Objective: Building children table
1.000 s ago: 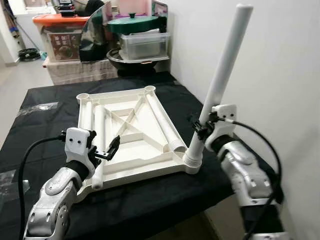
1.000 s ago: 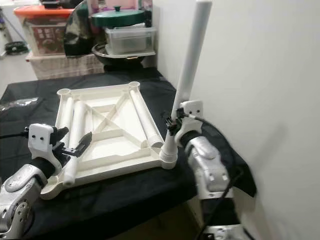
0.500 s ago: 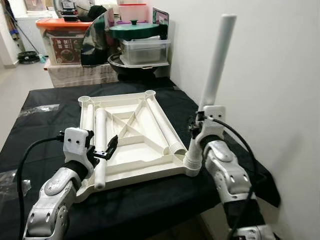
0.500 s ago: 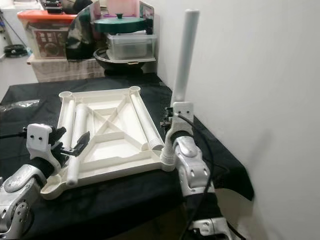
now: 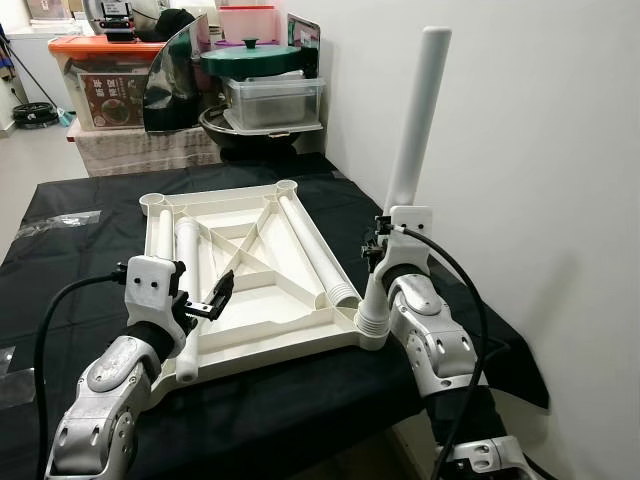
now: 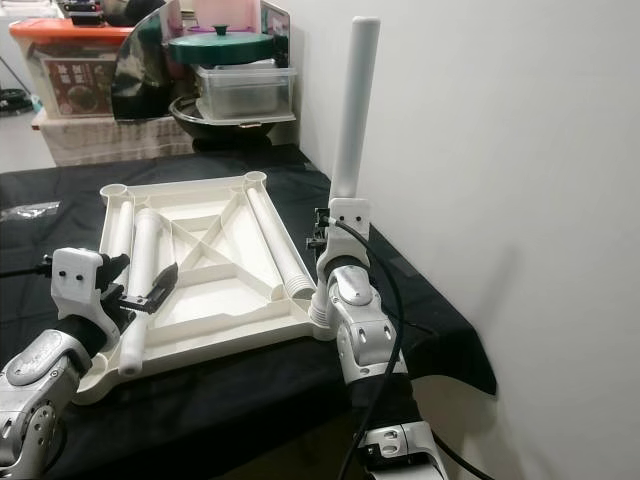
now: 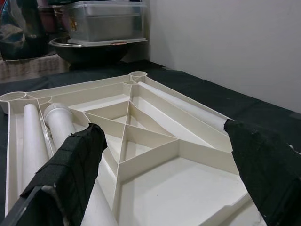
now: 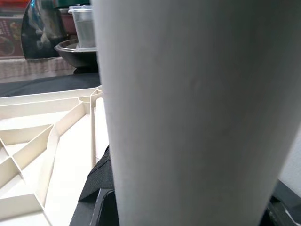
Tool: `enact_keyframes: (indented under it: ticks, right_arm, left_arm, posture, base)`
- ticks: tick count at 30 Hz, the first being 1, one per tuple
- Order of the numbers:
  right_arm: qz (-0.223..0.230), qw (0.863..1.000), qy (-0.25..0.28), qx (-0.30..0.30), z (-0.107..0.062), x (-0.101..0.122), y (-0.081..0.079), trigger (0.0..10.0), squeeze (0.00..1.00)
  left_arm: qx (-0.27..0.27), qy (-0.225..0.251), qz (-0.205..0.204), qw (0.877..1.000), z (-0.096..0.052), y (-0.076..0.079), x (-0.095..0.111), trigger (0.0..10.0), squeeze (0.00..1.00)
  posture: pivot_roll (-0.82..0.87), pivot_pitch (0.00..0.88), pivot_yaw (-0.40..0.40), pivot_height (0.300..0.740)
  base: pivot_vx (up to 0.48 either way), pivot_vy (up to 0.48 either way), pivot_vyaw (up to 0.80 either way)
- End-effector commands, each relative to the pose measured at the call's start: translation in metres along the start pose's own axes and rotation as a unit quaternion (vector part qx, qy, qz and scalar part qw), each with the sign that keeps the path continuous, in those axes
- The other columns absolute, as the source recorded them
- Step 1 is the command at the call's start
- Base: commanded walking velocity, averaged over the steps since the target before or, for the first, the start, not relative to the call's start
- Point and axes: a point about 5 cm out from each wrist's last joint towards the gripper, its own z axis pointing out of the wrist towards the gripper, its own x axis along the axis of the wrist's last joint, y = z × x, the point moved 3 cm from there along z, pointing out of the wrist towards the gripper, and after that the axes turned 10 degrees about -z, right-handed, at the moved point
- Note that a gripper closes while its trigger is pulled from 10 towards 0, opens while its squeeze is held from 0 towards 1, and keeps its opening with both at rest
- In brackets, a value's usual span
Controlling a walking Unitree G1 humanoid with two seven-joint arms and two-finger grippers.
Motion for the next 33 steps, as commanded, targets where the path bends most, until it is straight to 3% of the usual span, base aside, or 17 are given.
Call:
enact_keyframes:
  ticks: [1,13,17,18,19,21,22,24,27,29,33]
  right_arm:
    - [-0.006,0.993,-0.121,0.0,-0.007,-0.064,0.001,10.0,0.0]
    - [-0.005,0.996,-0.086,0.02,-0.008,-0.052,-0.003,10.0,0.0]
    - [0.014,0.998,-0.064,0.021,-0.006,-0.041,0.0,10.0,0.0]
    - [0.025,0.998,-0.035,0.038,-0.003,-0.026,0.001,10.0,0.0]
    - [0.025,0.998,-0.035,0.038,-0.003,-0.026,0.001,10.0,0.0]
    - [0.031,0.996,0.03,0.077,-0.001,0.004,0.003,10.0,0.0]
    - [0.031,0.996,0.03,0.077,-0.001,0.004,0.003,10.0,0.0]
    - [0.012,0.974,0.107,0.2,-0.008,0.035,-0.002,10.0,0.0]
    - [0.0,0.962,0.121,0.246,-0.013,0.04,-0.004,10.0,0.0]
    - [-0.048,0.932,0.137,0.333,-0.026,0.04,-0.003,10.0,0.0]
    - [-0.057,0.922,0.153,0.351,-0.028,0.05,0.002,10.0,0.0]
  left_arm:
    - [0.001,-0.008,0.001,1.0,0.0,0.0,-0.006,10.0,0.0]
    - [0.001,-0.01,0.004,1.0,0.001,-0.001,-0.007,10.0,0.0]
    - [0.0,-0.01,0.004,1.0,0.002,-0.001,-0.007,10.0,0.0]
    - [0.001,-0.01,0.005,1.0,0.003,-0.002,-0.007,10.0,0.0]
    - [0.001,-0.01,0.005,1.0,0.003,-0.002,-0.007,10.0,0.0]
    - [0.001,-0.009,0.007,1.0,0.003,-0.003,-0.006,10.0,0.0]
    - [0.001,-0.009,0.007,1.0,0.003,-0.003,-0.006,10.0,0.0]
    - [0.0,-0.01,0.007,1.0,0.004,-0.003,-0.007,10.0,0.0]
    - [-0.001,-0.01,0.007,1.0,0.005,-0.002,-0.007,10.0,0.0]
    - [-0.003,-0.009,0.006,1.0,0.007,-0.001,-0.008,10.0,0.0]
    - [-0.005,-0.007,0.003,1.0,0.007,0.0,-0.007,10.0,0.0]
  posture:
    - [0.01,0.0,-0.036,0.74]
    - [0.01,0.0,-0.031,0.74]
    - [0.01,0.0,-0.03,0.74]
    - [0.01,0.0,-0.027,0.74]
    - [0.01,0.0,-0.027,0.74]
    - [0.0,0.0,-0.023,0.74]
    - [0.0,0.0,-0.023,0.74]
    - [0.0,0.0,-0.018,0.74]
    - [-0.01,0.0,-0.018,0.74]
    - [-0.01,0.0,-0.021,0.74]
    - [-0.01,0.0,-0.023,0.74]
  base:
    - [0.0,0.0,0.0]
    - [0.0,0.0,0.0]
    - [0.0,0.0,0.0]
    - [0.0,0.0,0.0]
    - [0.0,0.0,0.0]
    - [0.0,0.0,0.0]
    - [0.0,0.0,0.0]
    - [0.0,0.0,0.0]
    - [0.0,0.0,0.0]
    - [0.0,0.0,0.0]
    - [0.0,0.0,0.0]
